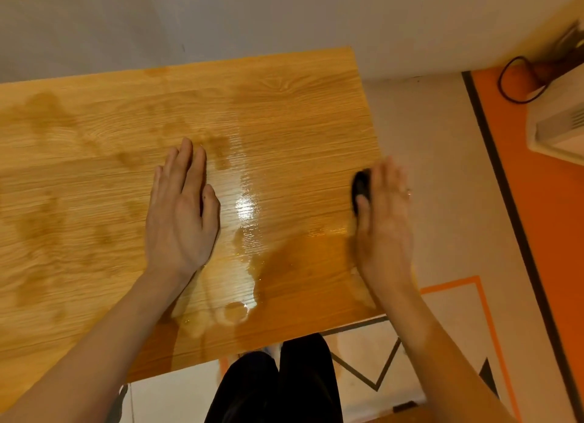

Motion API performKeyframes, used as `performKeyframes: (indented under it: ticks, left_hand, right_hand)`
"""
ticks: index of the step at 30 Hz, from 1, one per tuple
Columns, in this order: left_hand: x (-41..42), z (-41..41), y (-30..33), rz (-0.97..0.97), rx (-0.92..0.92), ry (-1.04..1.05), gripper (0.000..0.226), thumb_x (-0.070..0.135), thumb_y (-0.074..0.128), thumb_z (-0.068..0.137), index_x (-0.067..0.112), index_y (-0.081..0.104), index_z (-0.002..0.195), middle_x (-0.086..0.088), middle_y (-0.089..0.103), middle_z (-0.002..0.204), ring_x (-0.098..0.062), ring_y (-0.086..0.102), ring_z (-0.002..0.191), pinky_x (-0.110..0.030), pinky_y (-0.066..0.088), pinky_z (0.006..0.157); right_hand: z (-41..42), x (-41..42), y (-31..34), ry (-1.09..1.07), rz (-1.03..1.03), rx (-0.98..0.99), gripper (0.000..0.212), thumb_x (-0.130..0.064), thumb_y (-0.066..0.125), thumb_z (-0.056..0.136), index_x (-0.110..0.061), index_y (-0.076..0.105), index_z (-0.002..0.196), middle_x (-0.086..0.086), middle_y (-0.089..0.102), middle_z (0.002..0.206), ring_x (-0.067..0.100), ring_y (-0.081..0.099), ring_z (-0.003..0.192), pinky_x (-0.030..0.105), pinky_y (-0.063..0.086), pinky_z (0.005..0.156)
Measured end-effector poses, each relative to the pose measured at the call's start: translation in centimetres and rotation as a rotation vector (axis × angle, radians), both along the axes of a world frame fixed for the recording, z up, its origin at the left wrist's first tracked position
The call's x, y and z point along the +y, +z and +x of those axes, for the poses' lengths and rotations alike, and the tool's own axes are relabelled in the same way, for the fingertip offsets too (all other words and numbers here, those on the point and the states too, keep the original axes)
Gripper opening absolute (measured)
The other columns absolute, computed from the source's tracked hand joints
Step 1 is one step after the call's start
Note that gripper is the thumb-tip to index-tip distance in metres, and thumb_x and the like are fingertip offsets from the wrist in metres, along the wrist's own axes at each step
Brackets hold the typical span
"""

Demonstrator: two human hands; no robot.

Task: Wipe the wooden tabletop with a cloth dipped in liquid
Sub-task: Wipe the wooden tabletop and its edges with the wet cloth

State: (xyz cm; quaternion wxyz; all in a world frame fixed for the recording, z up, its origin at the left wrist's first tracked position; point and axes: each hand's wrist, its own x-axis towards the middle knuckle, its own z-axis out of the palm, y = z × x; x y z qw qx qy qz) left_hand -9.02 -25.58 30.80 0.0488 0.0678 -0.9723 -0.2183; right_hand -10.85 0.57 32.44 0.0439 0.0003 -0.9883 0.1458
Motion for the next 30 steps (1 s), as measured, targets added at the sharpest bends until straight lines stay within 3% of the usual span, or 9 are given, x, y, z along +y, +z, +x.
performKeyframes:
  ticks: [2,5,8,10,16,20,22,25,30]
  left_hand:
    - [0.0,0.0,-0.1,-0.005,0.002,0.001,0.055,0.023,0.032,0.105,0.007,0.029,0.157,-0.009,0.021,0.167,-0.025,0.013,0.156,-0.041,0.010,0.127]
    - [-0.1,0.0,0.0,-0.006,0.013,0.005,0.053,0.020,0.033,0.106,0.006,0.030,0.156,-0.010,0.021,0.167,-0.025,0.014,0.156,-0.040,0.009,0.127]
    - [0.0,0.1,0.0,-0.011,0.011,0.005,0.052,0.019,0.034,0.107,0.007,0.029,0.157,-0.008,0.020,0.167,-0.022,0.012,0.156,-0.037,0.007,0.128]
    - [0.2,0.1,0.1,0.016,0.003,0.012,0.052,0.019,0.035,0.107,0.008,0.029,0.158,-0.007,0.019,0.168,-0.021,0.011,0.156,-0.035,0.005,0.128]
    - [-0.5,1.7,1.7,0.188,0.003,-0.064,0.052,0.021,0.036,0.106,0.010,0.032,0.157,-0.008,0.019,0.167,-0.020,0.011,0.157,-0.038,0.004,0.128]
    - [0.9,6.1,2.3,0.196,-0.036,-0.063,0.052,0.023,0.035,0.105,0.010,0.033,0.156,-0.005,0.021,0.167,-0.017,0.011,0.156,-0.034,0.004,0.127]
    - [1.7,7.6,1.7,0.161,-0.048,-0.062,0.052,0.022,0.033,0.106,0.009,0.032,0.156,-0.004,0.020,0.167,-0.016,0.010,0.156,-0.035,0.004,0.128]
    - [2.2,8.5,0.9,0.074,-0.046,-0.071,0.052,0.020,0.032,0.106,0.005,0.030,0.156,-0.008,0.018,0.167,-0.020,0.009,0.157,-0.037,0.004,0.128]
    - [2.1,8.3,0.6,0.013,0.003,-0.084,0.052,0.017,0.036,0.105,0.001,0.032,0.155,-0.015,0.022,0.165,-0.028,0.015,0.155,-0.037,0.004,0.127]
  right_hand:
    - [0.7,-1.1,0.8,-0.130,0.005,-0.066,0.054,-0.020,0.018,0.105,0.001,0.000,0.151,0.019,0.002,0.160,0.033,0.004,0.148,0.051,0.017,0.118]
    - [4.1,-7.9,1.1,0.085,0.073,-0.160,0.063,-0.026,0.001,0.095,0.003,-0.029,0.142,0.026,-0.021,0.154,0.042,-0.012,0.145,0.055,0.004,0.119]
    - [5.6,-11.0,-0.7,0.343,-0.070,-0.056,0.066,-0.029,0.039,0.098,-0.008,0.007,0.152,0.015,0.008,0.160,0.033,0.006,0.148,0.049,0.012,0.119]
    - [4.5,-7.5,-0.7,0.345,0.075,-0.004,0.070,-0.025,0.054,0.094,-0.007,0.014,0.148,0.013,0.018,0.157,0.034,0.016,0.145,0.049,0.021,0.117]
    - [4.0,1.4,0.5,-0.151,-0.116,0.007,0.055,-0.026,0.027,0.103,-0.007,0.012,0.152,0.013,0.010,0.161,0.027,0.005,0.149,0.052,0.013,0.119]
    - [6.8,-7.4,-1.5,0.078,0.088,-0.024,0.078,-0.021,0.037,0.099,0.002,-0.019,0.147,0.026,-0.018,0.155,0.042,-0.008,0.146,0.054,0.012,0.117]
    - [8.7,-10.2,-3.2,0.264,0.121,-0.097,0.089,-0.025,0.055,0.093,-0.008,-0.011,0.152,0.017,-0.017,0.159,0.035,-0.011,0.147,0.051,0.011,0.119]
    - [7.4,-8.9,-2.3,0.429,0.125,-0.022,0.061,-0.032,0.034,0.103,-0.014,0.007,0.154,0.008,0.003,0.161,0.029,0.006,0.149,0.048,0.013,0.120]
    - [0.4,-6.5,-0.4,0.068,-0.110,-0.014,0.049,-0.028,0.032,0.104,-0.010,0.028,0.150,0.011,0.022,0.158,0.031,0.014,0.147,0.048,0.011,0.120]
